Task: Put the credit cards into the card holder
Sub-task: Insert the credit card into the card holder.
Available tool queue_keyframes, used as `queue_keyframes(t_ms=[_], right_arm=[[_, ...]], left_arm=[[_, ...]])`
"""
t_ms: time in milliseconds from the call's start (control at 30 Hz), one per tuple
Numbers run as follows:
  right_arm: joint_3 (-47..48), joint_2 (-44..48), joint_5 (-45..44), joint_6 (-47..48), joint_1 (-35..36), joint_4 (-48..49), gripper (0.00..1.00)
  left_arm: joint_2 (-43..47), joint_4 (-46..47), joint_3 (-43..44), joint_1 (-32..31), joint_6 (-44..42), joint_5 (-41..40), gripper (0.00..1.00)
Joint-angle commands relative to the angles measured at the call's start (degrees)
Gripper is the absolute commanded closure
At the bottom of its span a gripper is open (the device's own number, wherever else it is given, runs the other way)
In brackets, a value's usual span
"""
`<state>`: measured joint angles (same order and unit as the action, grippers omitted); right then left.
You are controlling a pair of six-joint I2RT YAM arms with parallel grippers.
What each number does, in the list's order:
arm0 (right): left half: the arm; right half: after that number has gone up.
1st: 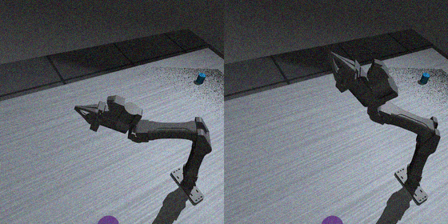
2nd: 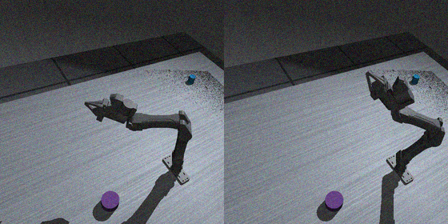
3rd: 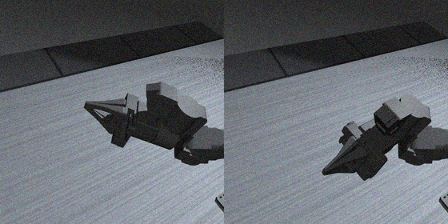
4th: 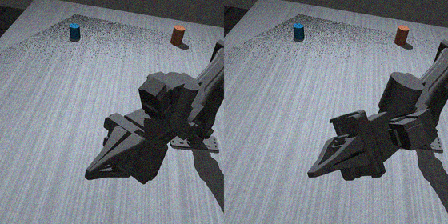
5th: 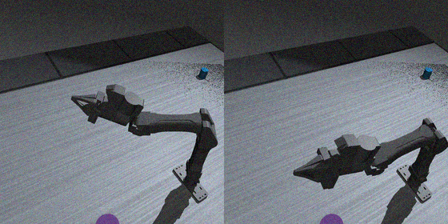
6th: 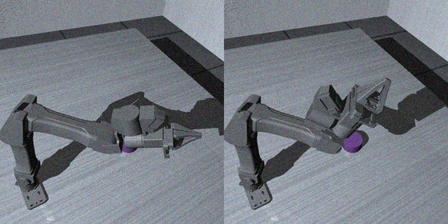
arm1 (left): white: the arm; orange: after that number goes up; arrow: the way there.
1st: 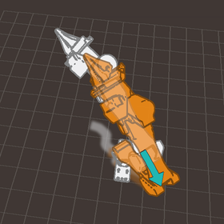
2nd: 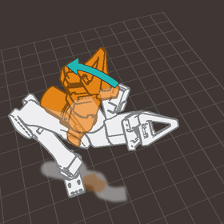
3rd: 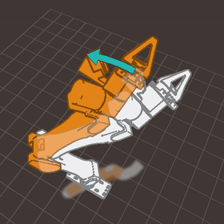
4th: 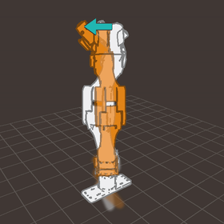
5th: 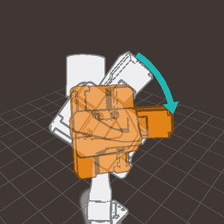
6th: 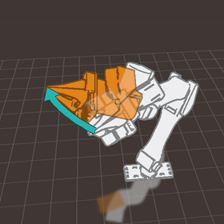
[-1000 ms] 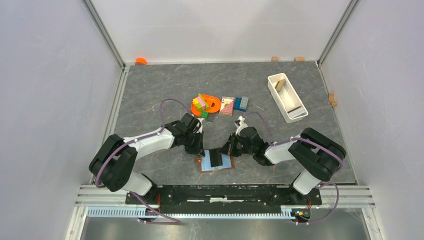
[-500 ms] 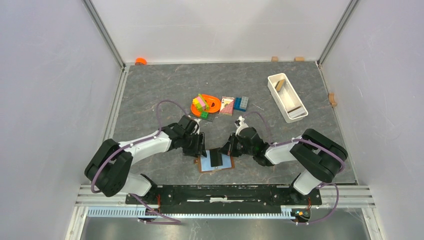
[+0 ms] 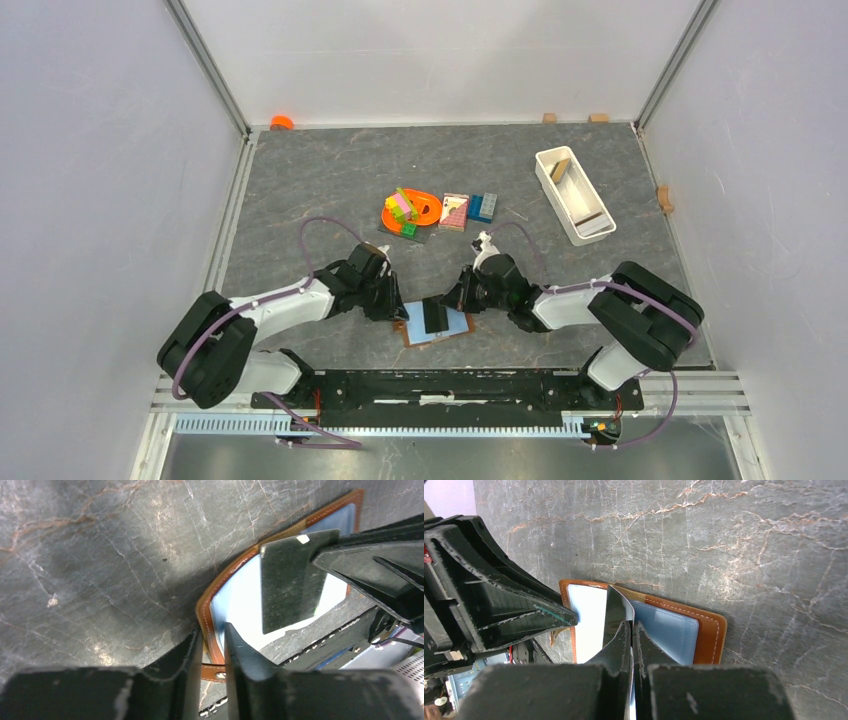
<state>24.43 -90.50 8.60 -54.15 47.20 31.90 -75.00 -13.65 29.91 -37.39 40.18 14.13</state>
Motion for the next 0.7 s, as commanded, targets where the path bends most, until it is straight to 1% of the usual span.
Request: queue_keyframes(t_ms=[0,100,167,400,667], right_arm=[[-0.16,3.12,-4.40,3.04,0.00,-6.94,1.00],[-0.16,4.88,-4.48,3.02,-0.08,-7.62,1.00],[-0.12,5.58,-4.10,3.04,-0.24,-7.72,1.00],[0.07,6.99,-3.44,3.26,-1.12,-8.09,1.00],[0.01,7.11,-3.59,4.12,-1.50,-8.47,1.00]], left_arm=[[-2.51,1.40,-1.26,-0.69,1.79,-2.55,0.78],[-3.14,0.83,-1.18,-0.67,1.10,-3.65,0.85],[-3.49,0.24,-1.01,-0.69,0.61,-4.07,0.87],[-3.50,-0.67,-0.31,-0.67,-0.36,-4.72,0.91],[-3.97,-1.46,0.53,-0.74,-1.24,-4.75,0.91]])
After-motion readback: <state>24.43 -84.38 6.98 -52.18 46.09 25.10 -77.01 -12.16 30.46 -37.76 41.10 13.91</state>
